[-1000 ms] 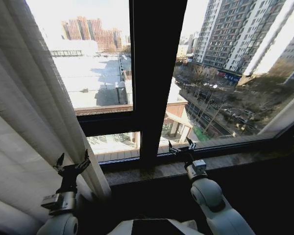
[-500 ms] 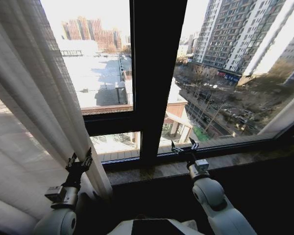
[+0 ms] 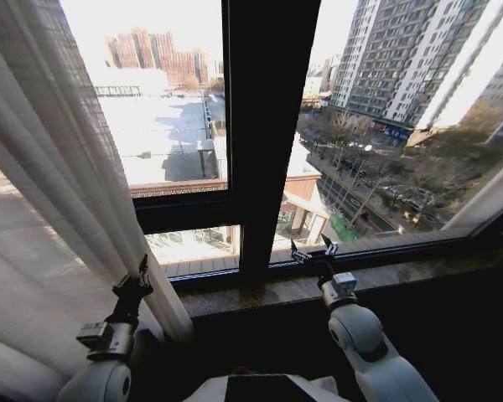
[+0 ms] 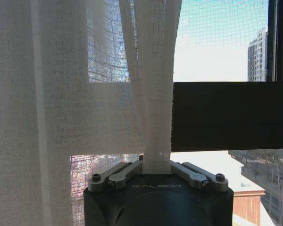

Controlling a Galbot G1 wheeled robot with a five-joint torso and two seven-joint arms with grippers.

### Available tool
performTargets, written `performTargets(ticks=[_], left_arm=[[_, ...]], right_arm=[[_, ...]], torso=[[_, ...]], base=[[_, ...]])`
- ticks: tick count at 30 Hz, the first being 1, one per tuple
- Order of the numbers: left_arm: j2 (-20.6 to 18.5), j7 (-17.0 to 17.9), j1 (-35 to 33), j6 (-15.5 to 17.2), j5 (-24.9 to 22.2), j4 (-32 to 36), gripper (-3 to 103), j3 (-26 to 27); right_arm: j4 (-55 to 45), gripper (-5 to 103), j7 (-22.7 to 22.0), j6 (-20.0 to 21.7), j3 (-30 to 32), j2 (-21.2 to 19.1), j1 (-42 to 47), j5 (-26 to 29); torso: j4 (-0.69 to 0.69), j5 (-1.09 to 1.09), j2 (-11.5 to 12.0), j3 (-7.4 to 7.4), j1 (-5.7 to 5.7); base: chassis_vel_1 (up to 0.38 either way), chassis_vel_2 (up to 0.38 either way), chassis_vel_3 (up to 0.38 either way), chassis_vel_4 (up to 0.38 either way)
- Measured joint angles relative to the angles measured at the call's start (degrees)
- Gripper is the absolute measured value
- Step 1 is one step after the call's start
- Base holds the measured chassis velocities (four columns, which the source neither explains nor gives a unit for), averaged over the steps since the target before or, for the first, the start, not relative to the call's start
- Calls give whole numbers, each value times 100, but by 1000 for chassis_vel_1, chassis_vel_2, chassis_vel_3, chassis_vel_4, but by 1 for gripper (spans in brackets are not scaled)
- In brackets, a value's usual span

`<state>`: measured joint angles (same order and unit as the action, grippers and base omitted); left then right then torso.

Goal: Open the curtains by pulling them apart, changing their state from closed to fully open.

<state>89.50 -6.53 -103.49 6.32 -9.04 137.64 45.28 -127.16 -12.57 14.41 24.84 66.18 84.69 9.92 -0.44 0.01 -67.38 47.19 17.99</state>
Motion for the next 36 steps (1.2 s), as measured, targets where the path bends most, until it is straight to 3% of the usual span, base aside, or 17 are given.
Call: performTargets(ticks=[18, 36], left_arm=[[20, 0, -3, -54, 11, 22, 0, -4], [44, 1, -28, -161, 12, -16, 0, -3]], right_arm=[[-74, 100, 0, 45, -10, 10, 42, -6], [-49, 100, 25, 10, -70, 45, 29, -24]], torso=[[0, 0, 0, 0, 1], [0, 0, -3, -2, -3]], base=[[2, -2, -4, 2], [112, -103, -107, 114]])
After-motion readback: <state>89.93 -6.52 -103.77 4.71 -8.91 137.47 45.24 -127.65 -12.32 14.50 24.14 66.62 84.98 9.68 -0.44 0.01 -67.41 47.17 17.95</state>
